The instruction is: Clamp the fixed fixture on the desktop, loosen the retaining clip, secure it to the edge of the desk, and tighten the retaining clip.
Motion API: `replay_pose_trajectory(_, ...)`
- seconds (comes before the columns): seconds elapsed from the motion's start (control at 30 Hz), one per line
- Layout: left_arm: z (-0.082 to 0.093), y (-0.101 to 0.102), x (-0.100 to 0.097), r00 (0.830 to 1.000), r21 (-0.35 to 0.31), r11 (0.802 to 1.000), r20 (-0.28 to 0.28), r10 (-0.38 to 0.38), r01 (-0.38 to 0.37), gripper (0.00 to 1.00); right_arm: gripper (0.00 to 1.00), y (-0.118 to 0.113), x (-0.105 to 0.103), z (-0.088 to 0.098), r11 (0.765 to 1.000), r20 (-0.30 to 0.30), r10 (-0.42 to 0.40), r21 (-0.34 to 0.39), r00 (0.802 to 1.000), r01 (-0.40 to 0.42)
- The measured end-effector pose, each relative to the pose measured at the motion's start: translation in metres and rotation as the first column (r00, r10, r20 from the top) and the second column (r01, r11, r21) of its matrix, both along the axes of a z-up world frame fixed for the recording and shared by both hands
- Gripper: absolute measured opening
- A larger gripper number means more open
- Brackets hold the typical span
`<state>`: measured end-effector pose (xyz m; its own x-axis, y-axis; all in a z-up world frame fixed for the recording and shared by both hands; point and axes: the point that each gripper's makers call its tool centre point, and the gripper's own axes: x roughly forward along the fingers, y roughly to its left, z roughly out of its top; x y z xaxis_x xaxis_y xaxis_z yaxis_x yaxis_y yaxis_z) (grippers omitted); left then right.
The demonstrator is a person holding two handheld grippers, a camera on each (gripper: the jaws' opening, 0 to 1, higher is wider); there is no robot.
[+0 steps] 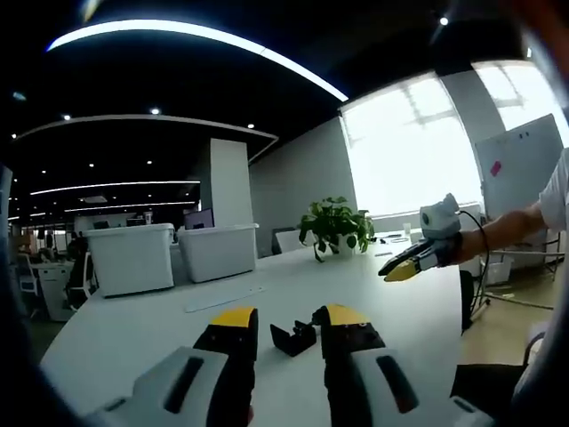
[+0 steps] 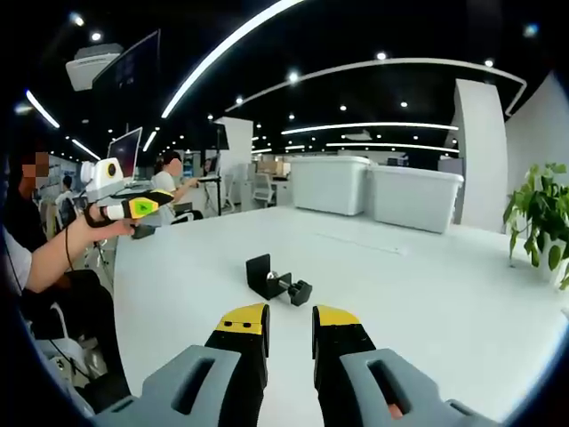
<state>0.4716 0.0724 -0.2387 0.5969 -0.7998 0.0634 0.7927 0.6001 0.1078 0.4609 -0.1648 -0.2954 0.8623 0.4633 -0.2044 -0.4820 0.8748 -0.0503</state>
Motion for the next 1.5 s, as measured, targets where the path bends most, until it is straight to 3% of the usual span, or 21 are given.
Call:
replay_pose_trajectory(0.77, -0.028, -0.036, 0.012, 0.998, 0.019, 0.999, -0.043, -0.046, 0.046, 0.28, 0.18, -0.010, 0.007, -0.011, 0.999, -0.014, -0.020, 0.032, 1.000, 0.020)
replay_pose_trajectory(1.0, -0.036, -0.046, 0.017, 0.997, 0.027, 0.998, -0.051, -0.056, 0.057, 0.28, 0.18, -0.001, 0.001, -0.011, 1.000, 0.015, 0.014, -0.018, 1.000, -0.014)
replay_pose_trajectory(1.17, -0.045, -0.051, 0.025, 0.997, 0.027, 0.998, -0.058, -0.051, 0.052, 0.28, 0.18, 0.001, 0.003, -0.017, 0.999, 0.012, 0.022, -0.045, 1.000, -0.021)
replay_pose_trajectory(1.5, -0.056, -0.055, 0.041, 0.997, 0.034, 0.999, -0.071, -0.010, 0.013, 0.28, 0.18, -0.005, 0.012, -0.024, 1.000, 0.007, 0.008, -0.003, 1.000, -0.008)
